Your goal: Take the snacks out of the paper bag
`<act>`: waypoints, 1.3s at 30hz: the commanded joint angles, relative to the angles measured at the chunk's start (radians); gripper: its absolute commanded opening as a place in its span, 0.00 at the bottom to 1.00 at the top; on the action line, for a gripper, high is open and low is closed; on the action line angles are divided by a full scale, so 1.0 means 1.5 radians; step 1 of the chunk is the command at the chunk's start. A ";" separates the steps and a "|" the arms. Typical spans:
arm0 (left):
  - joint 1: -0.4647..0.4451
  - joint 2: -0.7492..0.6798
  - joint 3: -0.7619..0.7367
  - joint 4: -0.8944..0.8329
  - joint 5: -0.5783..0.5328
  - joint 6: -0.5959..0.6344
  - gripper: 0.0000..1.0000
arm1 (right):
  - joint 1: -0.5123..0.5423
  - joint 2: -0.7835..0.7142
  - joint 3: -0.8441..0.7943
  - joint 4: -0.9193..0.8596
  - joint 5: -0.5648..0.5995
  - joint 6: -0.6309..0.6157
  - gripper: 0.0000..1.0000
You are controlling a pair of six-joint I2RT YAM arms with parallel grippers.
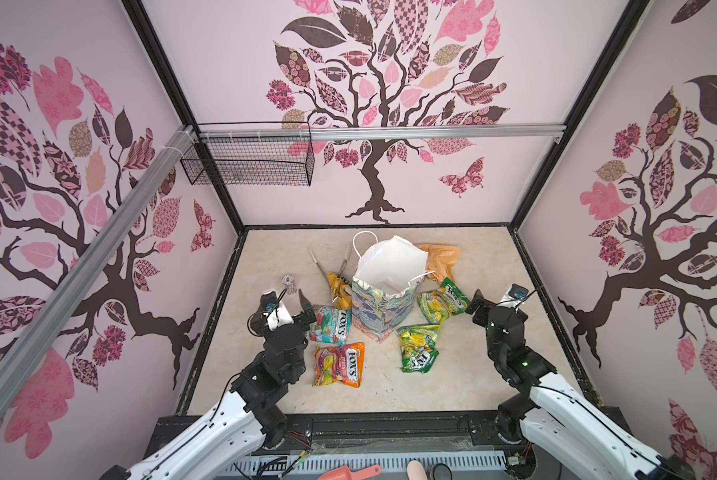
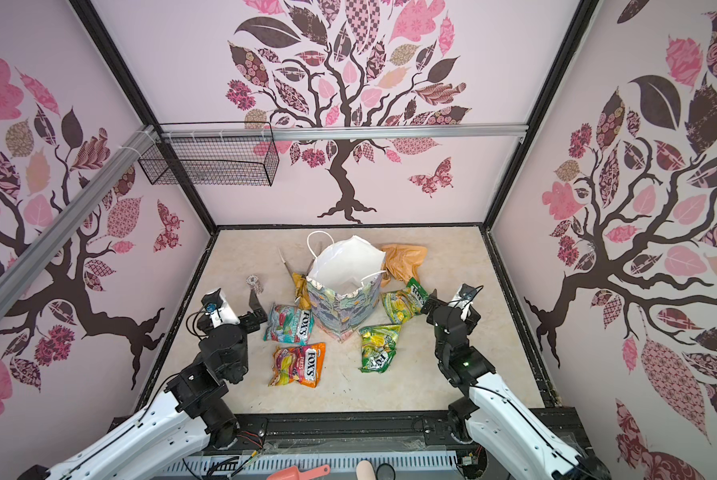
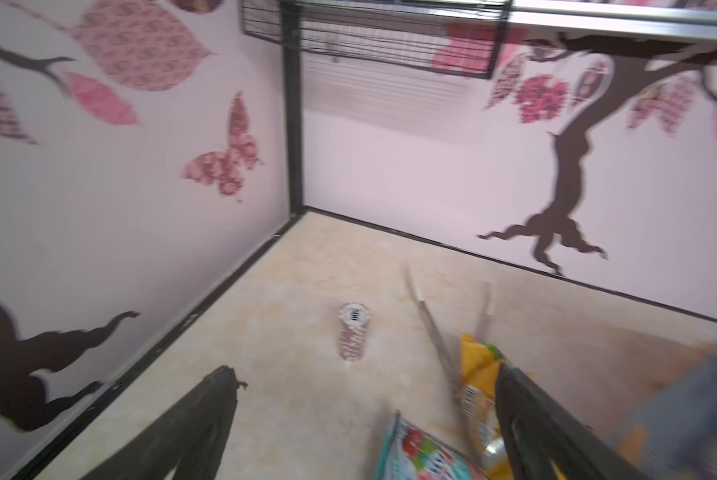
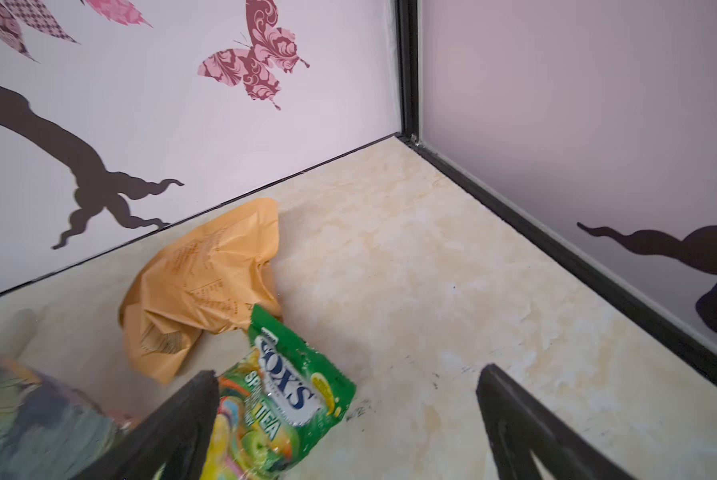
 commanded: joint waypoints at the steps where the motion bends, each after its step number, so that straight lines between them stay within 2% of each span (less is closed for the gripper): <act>1: 0.076 0.035 -0.056 0.098 -0.053 -0.011 0.98 | -0.017 0.086 -0.032 0.208 0.048 -0.093 1.00; 3: 0.116 0.069 -0.096 0.202 -0.036 0.043 0.98 | -0.023 0.144 -0.041 0.275 0.076 -0.123 1.00; 5: 0.161 0.108 -0.114 0.246 -0.014 0.071 0.98 | -0.036 0.189 -0.045 0.324 0.083 -0.146 1.00; 8: 0.245 0.165 -0.129 0.269 0.059 0.064 0.98 | -0.089 0.255 -0.063 0.397 0.010 -0.135 1.00; 10: 0.301 0.212 -0.158 0.351 0.143 0.073 0.98 | -0.134 0.308 -0.074 0.452 -0.050 -0.111 1.00; 11: 0.324 0.236 -0.172 0.411 0.179 0.087 0.98 | -0.145 0.322 -0.065 0.461 -0.076 -0.120 1.00; 12: 0.329 0.247 -0.169 0.424 0.206 0.103 0.98 | -0.147 0.328 -0.057 0.469 -0.092 -0.136 1.00; 14: 0.349 0.286 -0.172 0.483 0.290 0.136 0.98 | -0.147 0.374 -0.065 0.575 -0.106 -0.179 1.00; 16: 0.364 0.342 -0.159 0.532 0.344 0.150 0.98 | -0.146 0.427 -0.061 0.626 -0.125 -0.214 1.00; 18: 0.367 0.400 -0.131 0.555 0.391 0.177 0.98 | -0.167 0.533 -0.108 0.841 -0.204 -0.241 1.00; 19: 0.369 0.429 -0.116 0.567 0.416 0.187 0.98 | -0.158 0.568 -0.114 0.913 -0.190 -0.262 1.00; 21: 0.375 0.469 -0.099 0.593 0.487 0.198 0.98 | -0.159 0.522 -0.096 0.797 -0.200 -0.243 1.00; 22: 0.390 0.500 -0.097 0.623 0.546 0.195 0.98 | -0.164 0.503 -0.076 0.726 -0.209 -0.233 1.00; 25: 0.417 0.653 -0.065 0.739 0.619 0.205 0.98 | -0.172 0.519 -0.066 0.736 -0.219 -0.233 0.99; 26: 0.424 0.645 -0.054 0.698 0.610 0.191 0.98 | -0.172 0.521 -0.067 0.741 -0.218 -0.234 1.00; 27: 0.430 0.610 -0.033 0.592 0.607 0.176 0.98 | -0.173 0.520 -0.064 0.733 -0.214 -0.231 1.00; 29: 0.438 0.642 -0.023 0.637 0.598 0.169 0.99 | -0.176 0.520 -0.049 0.702 -0.188 -0.211 0.99; 31: 0.452 0.616 -0.009 0.553 0.584 0.142 0.99 | -0.206 0.517 -0.038 0.670 -0.221 -0.186 0.99; 33: 0.451 0.635 -0.019 0.614 0.582 0.145 0.99 | -0.213 0.508 -0.039 0.657 -0.231 -0.179 0.99; 36: 0.451 0.616 -0.014 0.566 0.585 0.144 0.99 | -0.212 0.509 -0.041 0.665 -0.231 -0.184 0.99; 39: 0.451 0.625 -0.018 0.591 0.583 0.146 0.99 | -0.213 0.508 -0.040 0.664 -0.231 -0.183 1.00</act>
